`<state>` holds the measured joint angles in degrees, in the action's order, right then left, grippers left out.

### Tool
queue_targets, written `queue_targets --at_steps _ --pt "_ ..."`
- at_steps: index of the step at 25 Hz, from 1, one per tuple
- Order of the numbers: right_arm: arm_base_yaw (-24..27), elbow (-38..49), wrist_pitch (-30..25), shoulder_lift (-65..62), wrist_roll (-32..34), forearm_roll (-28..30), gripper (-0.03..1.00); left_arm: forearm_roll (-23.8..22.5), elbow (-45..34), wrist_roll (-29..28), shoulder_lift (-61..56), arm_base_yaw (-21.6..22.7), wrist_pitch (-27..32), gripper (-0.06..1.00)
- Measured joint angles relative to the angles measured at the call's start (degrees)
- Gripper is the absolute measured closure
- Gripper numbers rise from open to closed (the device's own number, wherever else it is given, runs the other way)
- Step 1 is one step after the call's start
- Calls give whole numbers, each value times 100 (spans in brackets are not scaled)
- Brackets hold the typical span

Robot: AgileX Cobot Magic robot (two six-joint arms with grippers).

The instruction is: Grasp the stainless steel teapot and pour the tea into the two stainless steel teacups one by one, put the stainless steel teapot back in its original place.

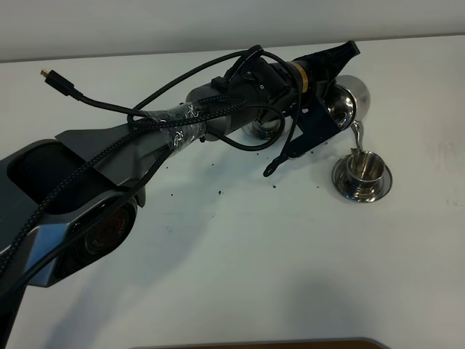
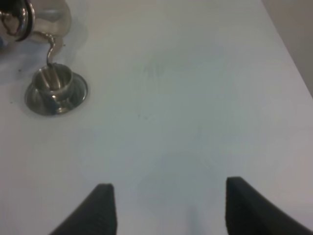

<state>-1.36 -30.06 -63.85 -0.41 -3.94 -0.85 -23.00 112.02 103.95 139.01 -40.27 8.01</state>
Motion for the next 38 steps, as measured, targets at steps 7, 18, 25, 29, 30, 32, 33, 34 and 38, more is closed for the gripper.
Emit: queue_targets --at_steps 7,18,25,29,30,32,33,34,38 --pt "0 0 0 0 -7 0 48 -371 0 13 0 -58 -239 70" --pt "0 0 0 0 -7 0 48 -449 0 223 0 -104 -387 70" --pt "0 0 0 0 -7 0 48 -535 0 372 0 -104 -555 70" --pt "0 0 0 0 0 0 48 -594 0 457 0 -104 -752 70" --pt "0 0 0 0 0 0 48 -599 0 466 0 -104 -801 70" --pt "0 0 0 0 -7 0 48 -613 0 473 0 -104 -857 70" --pt "0 0 0 0 -7 0 48 -645 0 473 0 -104 -869 70" --pt "0 0 0 0 -7 0 48 -696 0 476 0 -104 -881 70" --pt "0 0 0 0 -7 0 48 -739 0 476 0 -104 -991 70"
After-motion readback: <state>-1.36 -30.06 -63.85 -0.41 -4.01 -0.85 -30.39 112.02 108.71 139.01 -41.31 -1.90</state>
